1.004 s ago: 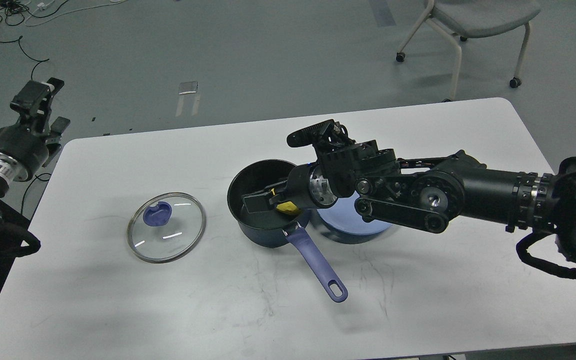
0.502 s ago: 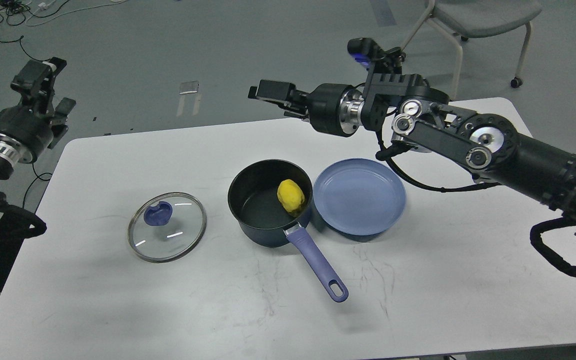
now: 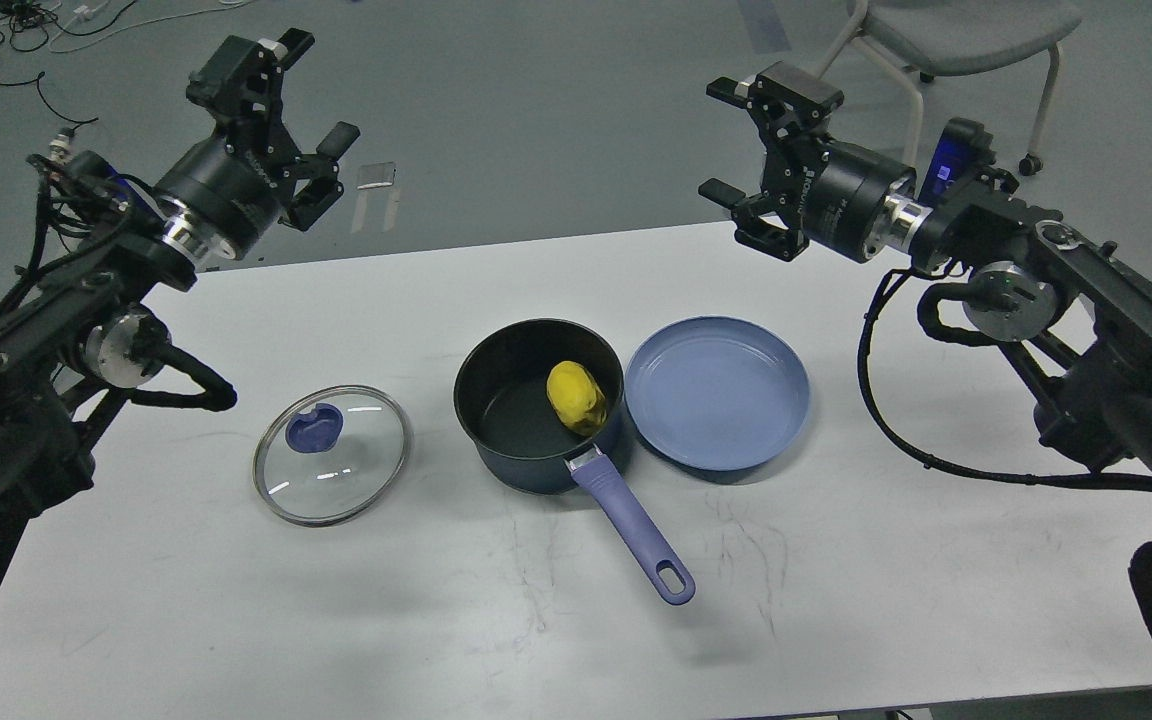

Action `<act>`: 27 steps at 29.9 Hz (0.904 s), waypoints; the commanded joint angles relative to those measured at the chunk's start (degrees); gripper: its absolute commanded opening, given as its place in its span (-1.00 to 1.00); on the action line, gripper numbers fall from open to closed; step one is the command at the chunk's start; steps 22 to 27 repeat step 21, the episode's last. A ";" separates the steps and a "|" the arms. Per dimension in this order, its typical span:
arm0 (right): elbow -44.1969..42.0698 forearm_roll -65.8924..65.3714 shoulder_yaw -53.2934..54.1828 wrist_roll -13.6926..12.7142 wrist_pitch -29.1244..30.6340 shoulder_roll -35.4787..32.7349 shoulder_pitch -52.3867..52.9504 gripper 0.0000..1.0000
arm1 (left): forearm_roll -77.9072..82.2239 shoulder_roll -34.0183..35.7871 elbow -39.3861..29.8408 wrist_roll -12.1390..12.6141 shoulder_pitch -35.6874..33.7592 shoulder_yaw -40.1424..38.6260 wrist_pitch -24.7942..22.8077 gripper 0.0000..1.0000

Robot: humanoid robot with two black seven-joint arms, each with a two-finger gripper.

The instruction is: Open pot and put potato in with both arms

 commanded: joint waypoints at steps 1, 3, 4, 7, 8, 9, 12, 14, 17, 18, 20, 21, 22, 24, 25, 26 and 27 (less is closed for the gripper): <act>0.15 1.48 3.49 -1.02 -0.05 0.51 -3.45 1.00 | -0.24 -2.98 0.14 2.95 2.39 -0.07 -0.28 0.98; 0.23 1.57 3.94 -1.90 -0.66 0.77 -4.43 1.00 | -1.21 -4.13 0.14 6.47 4.42 -0.85 -0.10 0.98; 0.32 1.84 4.02 -3.30 -1.36 1.04 -4.69 1.00 | -2.52 -4.30 0.14 8.84 5.47 -2.34 -0.36 0.98; 0.85 3.06 4.11 -5.94 -3.20 1.39 -4.87 1.00 | -4.63 -4.39 0.22 12.36 7.84 -5.06 -0.71 0.98; 1.46 3.42 4.20 -6.47 -5.04 1.74 -4.87 1.00 | -4.64 -4.48 0.23 12.90 8.55 -5.86 -0.98 0.98; 1.73 3.59 4.29 -6.56 -5.93 2.00 -4.87 1.00 | -4.64 -4.48 0.23 12.90 8.82 -6.04 -1.07 0.98; 2.17 3.95 4.29 -6.48 -8.22 3.58 -4.78 1.00 | -4.73 -4.83 0.23 12.38 9.61 -6.22 -1.07 0.98; 2.08 3.86 4.46 -5.95 -10.58 4.99 -4.61 1.00 | -4.81 -4.83 0.23 12.38 10.13 -6.31 -1.07 0.98; 1.55 3.77 4.38 -5.86 -13.93 5.87 -4.34 1.00 | -4.90 -4.92 0.23 12.29 11.19 -6.31 -1.07 0.98; 1.55 3.77 4.03 -5.86 -13.93 5.87 -4.34 1.00 | -4.90 -5.01 0.23 12.20 11.54 -6.31 -0.98 0.98; 1.90 3.86 3.67 -5.86 -13.58 5.79 -4.69 1.00 | -4.81 -5.62 0.23 11.59 12.51 -6.39 -0.98 0.98; 1.90 3.86 3.67 -5.86 -13.41 5.79 -4.78 1.00 | -4.81 -5.71 0.23 11.41 12.77 -6.48 -0.98 0.98; 1.90 3.86 3.67 -5.86 -13.41 5.79 -4.78 1.00 | -4.81 -5.71 0.23 11.41 12.77 -6.48 -0.98 0.98; 1.90 3.86 3.67 -5.86 -13.41 5.79 -4.78 1.00 | -4.81 -5.71 0.23 11.41 12.77 -6.48 -0.98 0.98; 1.90 3.86 3.67 -5.86 -13.41 5.79 -4.78 1.00 | -4.81 -5.71 0.23 11.41 12.77 -6.48 -0.98 0.98; 1.90 3.86 3.67 -5.86 -13.41 5.79 -4.78 1.00 | -4.81 -5.71 0.23 11.41 12.77 -6.48 -0.98 0.98; 1.90 3.86 3.67 -5.86 -13.41 5.79 -4.78 1.00 | -4.81 -5.71 0.23 11.41 12.77 -6.48 -0.98 0.98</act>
